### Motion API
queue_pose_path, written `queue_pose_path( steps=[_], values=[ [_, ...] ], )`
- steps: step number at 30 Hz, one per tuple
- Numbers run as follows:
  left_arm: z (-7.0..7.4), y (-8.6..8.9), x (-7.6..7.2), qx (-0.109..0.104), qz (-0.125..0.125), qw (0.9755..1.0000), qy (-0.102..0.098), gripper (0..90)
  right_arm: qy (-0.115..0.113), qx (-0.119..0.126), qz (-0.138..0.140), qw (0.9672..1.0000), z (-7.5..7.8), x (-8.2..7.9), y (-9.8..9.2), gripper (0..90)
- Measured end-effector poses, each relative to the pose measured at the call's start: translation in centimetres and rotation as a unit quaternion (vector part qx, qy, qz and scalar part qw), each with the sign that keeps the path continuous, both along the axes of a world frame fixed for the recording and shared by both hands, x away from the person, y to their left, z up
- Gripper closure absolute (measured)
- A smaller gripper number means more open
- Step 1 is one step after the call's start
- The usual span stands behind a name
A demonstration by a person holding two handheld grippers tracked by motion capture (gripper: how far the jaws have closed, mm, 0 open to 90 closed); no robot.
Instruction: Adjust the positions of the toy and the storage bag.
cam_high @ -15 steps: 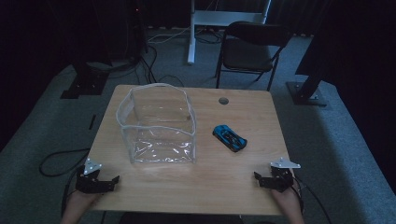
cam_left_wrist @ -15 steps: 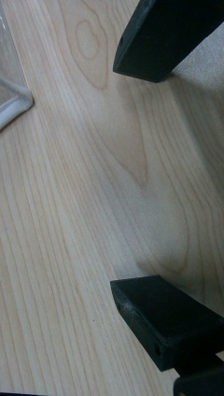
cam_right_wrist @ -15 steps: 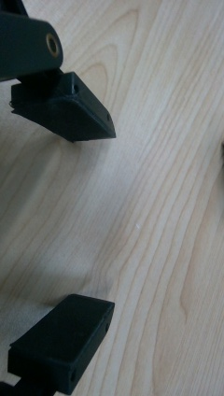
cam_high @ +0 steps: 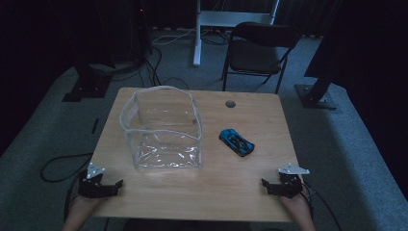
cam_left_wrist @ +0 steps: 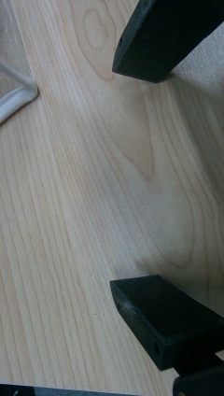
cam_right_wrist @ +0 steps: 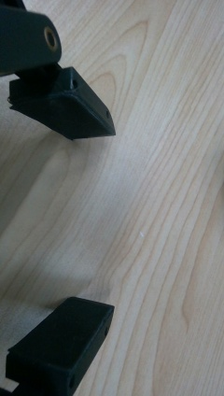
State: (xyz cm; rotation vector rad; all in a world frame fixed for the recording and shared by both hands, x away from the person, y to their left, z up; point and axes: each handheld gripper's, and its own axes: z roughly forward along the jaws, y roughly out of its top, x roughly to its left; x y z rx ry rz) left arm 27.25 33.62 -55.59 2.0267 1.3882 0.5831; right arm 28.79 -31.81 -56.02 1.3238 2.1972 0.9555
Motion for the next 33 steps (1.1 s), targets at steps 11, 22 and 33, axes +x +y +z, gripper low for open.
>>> queue_pose_path(
  steps=[11,22,33],
  values=[
    [0.0,0.0,0.0,0.001,-0.001,1.0,0.0,1.2,0.007,-0.001,-0.003,1.0,0.5,0.0,0.8,12.2],
    [0.0,0.0,0.0,0.0,-0.002,1.0,0.0,1.2,0.028,0.021,0.011,0.9993,0.9,1.3,1.8,12.2],
    [0.0,0.0,0.0,0.0,-0.002,1.0,0.0,1.2,0.003,0.029,0.022,0.9994,2.7,2.3,3.0,12.2]
  ],
)
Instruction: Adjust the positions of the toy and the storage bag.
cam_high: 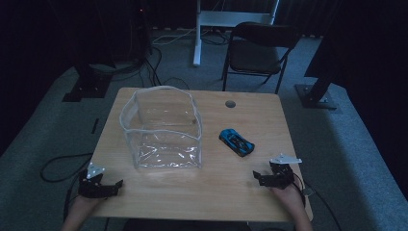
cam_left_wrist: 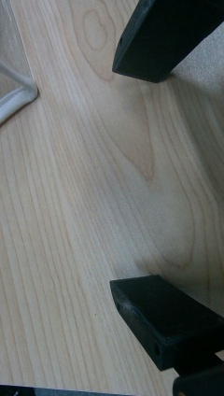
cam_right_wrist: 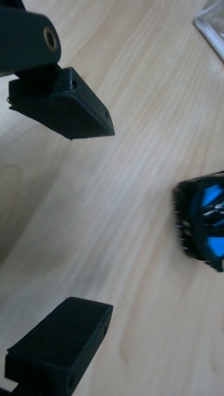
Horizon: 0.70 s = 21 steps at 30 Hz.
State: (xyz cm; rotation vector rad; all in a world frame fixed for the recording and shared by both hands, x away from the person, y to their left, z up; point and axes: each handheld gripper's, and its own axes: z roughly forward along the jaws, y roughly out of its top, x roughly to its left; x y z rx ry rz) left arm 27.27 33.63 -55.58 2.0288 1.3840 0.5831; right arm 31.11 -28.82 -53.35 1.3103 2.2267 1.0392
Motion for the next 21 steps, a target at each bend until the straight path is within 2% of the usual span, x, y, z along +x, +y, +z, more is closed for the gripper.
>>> queue_pose_path(
  steps=[2,11,21],
  values=[
    [0.0,0.0,0.0,0.0,0.0,1.0,0.0,1.2,-0.007,-0.005,0.0,1.0,0.5,0.3,0.4,12.2],
    [0.0,0.0,0.0,-0.001,0.003,1.0,0.0,1.1,-0.025,0.005,0.025,0.9994,2.7,2.7,2.3,12.3],
    [0.0,0.0,0.0,-0.001,0.003,1.0,0.0,1.1,-0.019,0.005,0.057,0.9982,3.5,6.5,4.8,12.2]
  ],
)
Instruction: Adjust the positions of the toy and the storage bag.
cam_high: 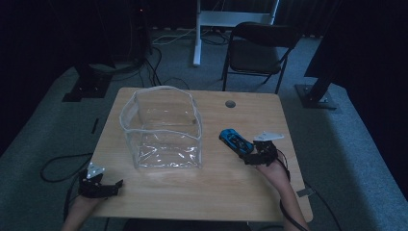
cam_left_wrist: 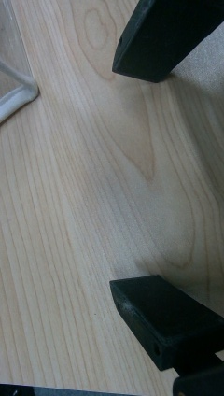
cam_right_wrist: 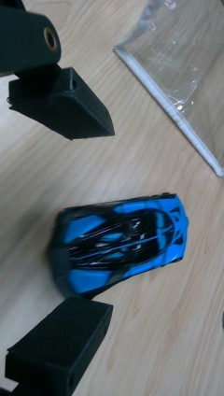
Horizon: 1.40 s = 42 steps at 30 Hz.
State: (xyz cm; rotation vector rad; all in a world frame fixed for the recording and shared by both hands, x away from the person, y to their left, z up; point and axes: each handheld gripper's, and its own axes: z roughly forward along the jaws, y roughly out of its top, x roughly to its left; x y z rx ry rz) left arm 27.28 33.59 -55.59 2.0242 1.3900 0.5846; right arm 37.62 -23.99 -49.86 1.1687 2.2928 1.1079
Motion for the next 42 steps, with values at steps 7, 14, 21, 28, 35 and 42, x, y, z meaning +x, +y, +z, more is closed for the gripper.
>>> queue_pose_path(
  steps=[7,14,21,28,35,42],
  values=[
    [0.0,0.0,0.0,0.0,0.0,1.0,0.0,1.2,0.018,-0.005,0.008,0.9998,0.1,2.8,1.1,12.2],
    [0.0,0.0,0.0,0.0,0.0,1.0,0.0,1.2,0.04,0.005,0.013,0.9991,-0.6,4.9,1.5,12.2],
    [0.0,0.0,0.0,0.0,0.0,1.0,-0.001,1.2,0.058,-0.026,0.02,0.9978,-1.4,6.9,2.0,12.8],
    [0.0,0.0,0.0,0.0,0.0,1.0,0.0,1.2,0.073,-0.039,0.024,0.9963,-2.1,8.2,2.5,13.0],
    [0.0,0.0,0.0,0.0,0.0,1.0,0.0,1.2,0.088,-0.05,0.031,0.9944,-2.8,9.0,3.0,13.2],
    [0.0,0.0,0.0,0.0,0.0,1.0,0.0,1.2,0.1,-0.073,0.035,0.9918,-3.4,9.2,3.4,16.7]
  ],
)
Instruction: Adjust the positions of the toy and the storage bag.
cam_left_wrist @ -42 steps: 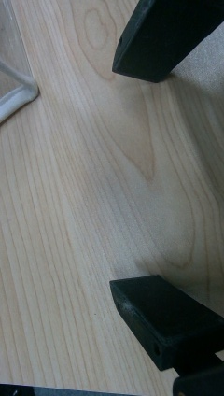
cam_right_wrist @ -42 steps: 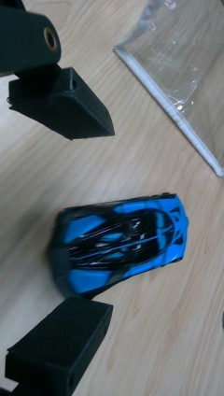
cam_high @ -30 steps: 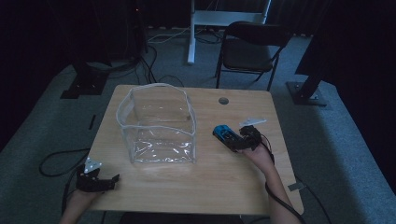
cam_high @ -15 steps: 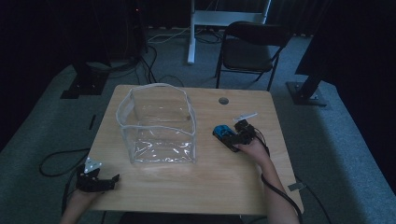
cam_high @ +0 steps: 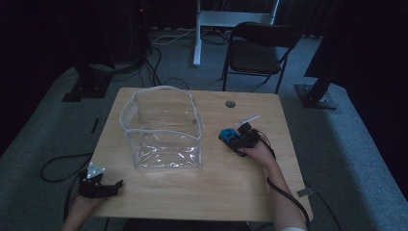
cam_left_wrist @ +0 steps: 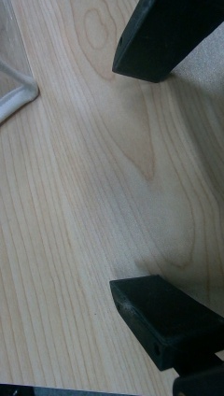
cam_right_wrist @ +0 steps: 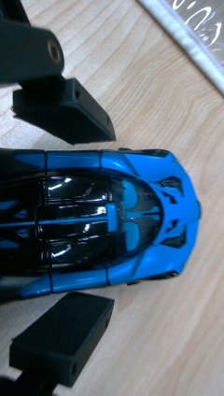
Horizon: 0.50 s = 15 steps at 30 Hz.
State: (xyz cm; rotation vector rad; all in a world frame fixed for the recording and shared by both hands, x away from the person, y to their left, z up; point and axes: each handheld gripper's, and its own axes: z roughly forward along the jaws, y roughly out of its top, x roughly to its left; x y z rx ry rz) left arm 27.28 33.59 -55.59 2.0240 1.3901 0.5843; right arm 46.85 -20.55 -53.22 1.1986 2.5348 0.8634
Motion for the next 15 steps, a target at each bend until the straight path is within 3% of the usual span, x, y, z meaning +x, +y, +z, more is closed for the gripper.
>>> queue_pose_path(
  steps=[3,5,10,15],
  values=[
    [0.0,0.0,0.0,0.0,0.0,1.0,0.0,1.2,-0.002,-0.018,0.004,0.9998,-0.21,-0.04,0.23,17.3],
    [0.0,0.0,0.0,0.0,0.0,1.0,0.0,1.2,-0.002,-0.014,0.005,0.9999,-0.22,-0.05,0.22,18.7],
    [0.0,0.0,0.0,0.0,0.0,1.0,0.0,1.2,-0.004,-0.034,0.014,0.9993,-0.33,-0.16,0.44,24.9],
    [0.0,0.0,0.0,0.0,0.0,1.0,0.0,1.2,0.0,-0.044,0.019,0.9989,-0.22,-0.35,0.35,25.2]
  ],
)
